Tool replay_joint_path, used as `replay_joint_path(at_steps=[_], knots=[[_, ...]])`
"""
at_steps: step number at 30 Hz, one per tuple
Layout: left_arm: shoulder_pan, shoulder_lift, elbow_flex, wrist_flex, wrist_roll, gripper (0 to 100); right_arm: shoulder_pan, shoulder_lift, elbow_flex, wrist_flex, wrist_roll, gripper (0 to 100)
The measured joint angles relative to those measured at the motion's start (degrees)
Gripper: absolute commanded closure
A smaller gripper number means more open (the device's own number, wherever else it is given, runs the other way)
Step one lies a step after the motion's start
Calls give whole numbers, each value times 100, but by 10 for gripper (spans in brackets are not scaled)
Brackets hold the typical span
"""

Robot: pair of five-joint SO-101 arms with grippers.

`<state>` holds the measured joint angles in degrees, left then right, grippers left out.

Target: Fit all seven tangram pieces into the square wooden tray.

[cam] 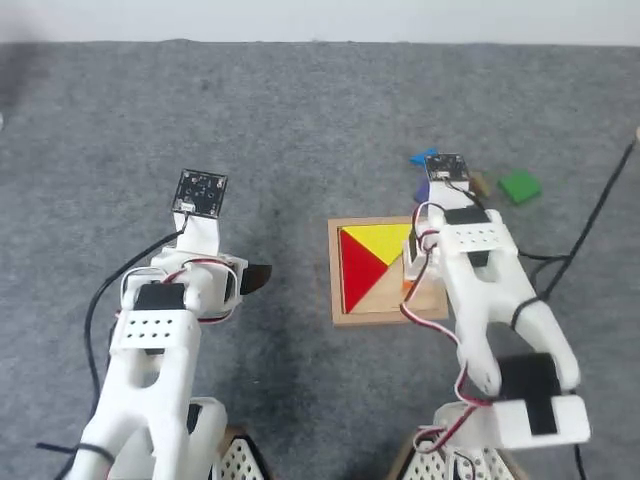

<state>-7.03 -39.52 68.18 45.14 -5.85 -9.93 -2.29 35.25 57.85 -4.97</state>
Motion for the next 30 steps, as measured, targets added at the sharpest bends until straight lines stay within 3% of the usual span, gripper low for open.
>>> replay_joint_path(at_steps=[20,30], knots=[[0,0,0,0,0,654,325,1407,-1512,-62,18,589],[0,0,0,0,0,654,360,1451,-1609,-26,9,589]])
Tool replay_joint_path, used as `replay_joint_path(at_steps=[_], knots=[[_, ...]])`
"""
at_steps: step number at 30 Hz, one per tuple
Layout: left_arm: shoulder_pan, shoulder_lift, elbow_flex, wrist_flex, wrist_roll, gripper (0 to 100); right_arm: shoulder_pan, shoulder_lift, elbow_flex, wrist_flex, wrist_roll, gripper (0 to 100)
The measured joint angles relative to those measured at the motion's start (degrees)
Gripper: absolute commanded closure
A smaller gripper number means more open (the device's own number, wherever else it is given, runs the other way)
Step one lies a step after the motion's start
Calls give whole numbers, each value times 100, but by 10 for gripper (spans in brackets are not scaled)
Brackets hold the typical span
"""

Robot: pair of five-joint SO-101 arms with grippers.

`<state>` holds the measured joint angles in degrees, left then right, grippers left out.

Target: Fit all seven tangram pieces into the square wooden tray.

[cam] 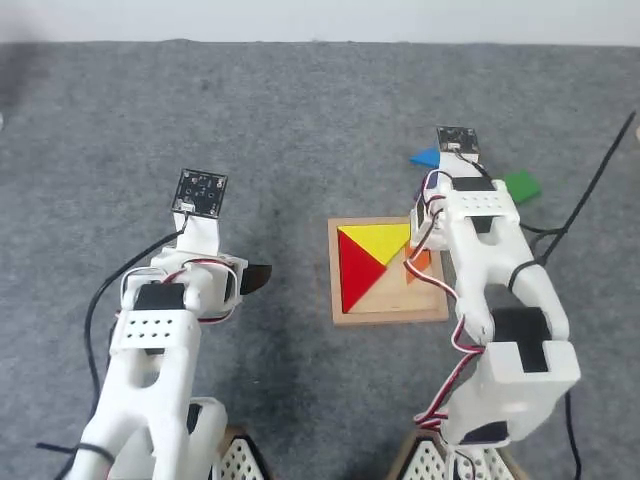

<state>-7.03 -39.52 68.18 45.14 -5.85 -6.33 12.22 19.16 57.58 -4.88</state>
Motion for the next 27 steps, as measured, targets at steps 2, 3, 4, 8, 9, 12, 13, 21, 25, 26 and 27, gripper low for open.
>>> replay_joint_path(at_steps=[2,3,4,8,9,12,13,21,25,26,27], knots=[[0,0,0,0,0,654,0,0,0,114,0,589],[0,0,0,0,0,654,0,-18,0,149,0,589],[0,0,0,0,0,654,0,-53,0,167,0,589],[0,0,0,0,0,654,0,-255,18,211,0,589],[0,0,0,0,0,654,0,-325,26,211,0,589],[0,0,0,0,0,654,-35,-431,97,220,0,589],[0,0,0,0,0,654,-53,-431,97,220,0,589],[0,0,0,0,0,654,-88,-220,105,105,0,589],[0,0,0,0,0,654,-79,70,-88,79,0,589],[0,0,0,0,0,654,-79,132,-167,79,0,589],[0,0,0,0,0,654,-79,202,-246,79,0,589]])
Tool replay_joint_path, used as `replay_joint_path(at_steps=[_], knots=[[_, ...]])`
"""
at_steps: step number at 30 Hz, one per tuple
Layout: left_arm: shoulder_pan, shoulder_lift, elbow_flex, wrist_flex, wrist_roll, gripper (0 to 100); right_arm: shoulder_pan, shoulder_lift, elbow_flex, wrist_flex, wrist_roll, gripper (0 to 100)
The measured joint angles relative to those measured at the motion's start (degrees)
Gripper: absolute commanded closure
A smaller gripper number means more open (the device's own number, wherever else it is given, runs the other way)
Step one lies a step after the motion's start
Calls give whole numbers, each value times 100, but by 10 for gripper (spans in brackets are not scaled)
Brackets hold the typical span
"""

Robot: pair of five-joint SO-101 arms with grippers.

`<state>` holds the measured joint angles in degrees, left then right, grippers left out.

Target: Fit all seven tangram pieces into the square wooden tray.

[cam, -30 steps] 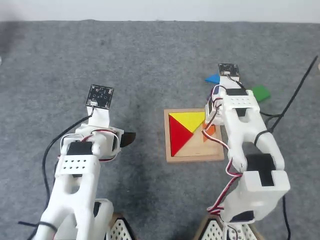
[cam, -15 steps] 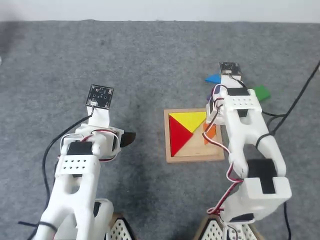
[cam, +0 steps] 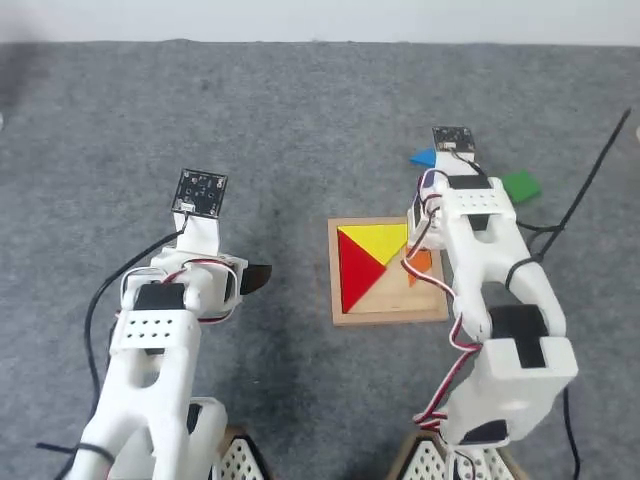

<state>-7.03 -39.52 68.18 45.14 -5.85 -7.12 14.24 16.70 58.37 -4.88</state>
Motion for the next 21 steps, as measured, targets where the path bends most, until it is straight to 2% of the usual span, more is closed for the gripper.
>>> replay_joint_path(at_steps=[14,21], knots=[[0,0,0,0,0,654,0,387,-563,9,0,589],[0,0,0,0,0,654,0,396,-791,325,0,589]])
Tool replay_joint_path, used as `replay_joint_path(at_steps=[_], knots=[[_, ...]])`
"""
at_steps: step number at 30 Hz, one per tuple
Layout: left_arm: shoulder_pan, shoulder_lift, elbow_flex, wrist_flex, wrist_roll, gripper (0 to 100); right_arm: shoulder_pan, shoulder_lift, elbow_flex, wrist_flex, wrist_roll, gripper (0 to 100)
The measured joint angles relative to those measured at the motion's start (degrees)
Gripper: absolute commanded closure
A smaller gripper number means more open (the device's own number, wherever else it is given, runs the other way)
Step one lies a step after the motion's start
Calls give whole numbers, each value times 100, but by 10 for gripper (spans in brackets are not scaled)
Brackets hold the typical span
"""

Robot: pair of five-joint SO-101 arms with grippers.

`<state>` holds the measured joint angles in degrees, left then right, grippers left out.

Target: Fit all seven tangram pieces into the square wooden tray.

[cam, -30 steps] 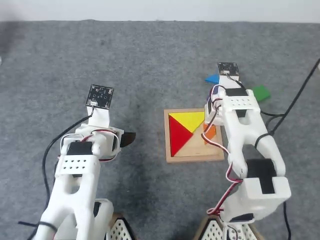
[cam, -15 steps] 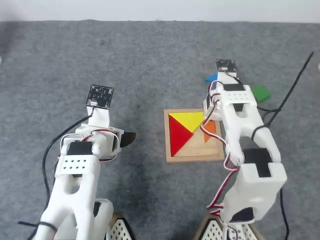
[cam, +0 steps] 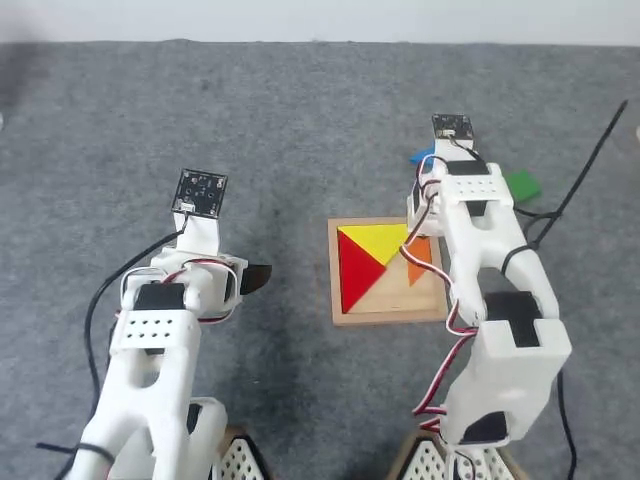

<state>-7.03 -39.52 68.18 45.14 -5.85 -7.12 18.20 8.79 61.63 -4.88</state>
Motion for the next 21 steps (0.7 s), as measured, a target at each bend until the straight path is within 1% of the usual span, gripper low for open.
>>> replay_joint_path(at_steps=[7,11,14,18,21], knots=[[0,0,0,0,0,654,0,-510,0,79,0,589],[0,0,0,0,0,654,0,-624,18,519,0,589],[0,0,0,0,0,654,-79,-651,334,615,0,589],[0,0,0,0,0,654,-273,-668,888,237,9,589],[0,0,0,0,0,654,-299,-677,993,18,9,589]])
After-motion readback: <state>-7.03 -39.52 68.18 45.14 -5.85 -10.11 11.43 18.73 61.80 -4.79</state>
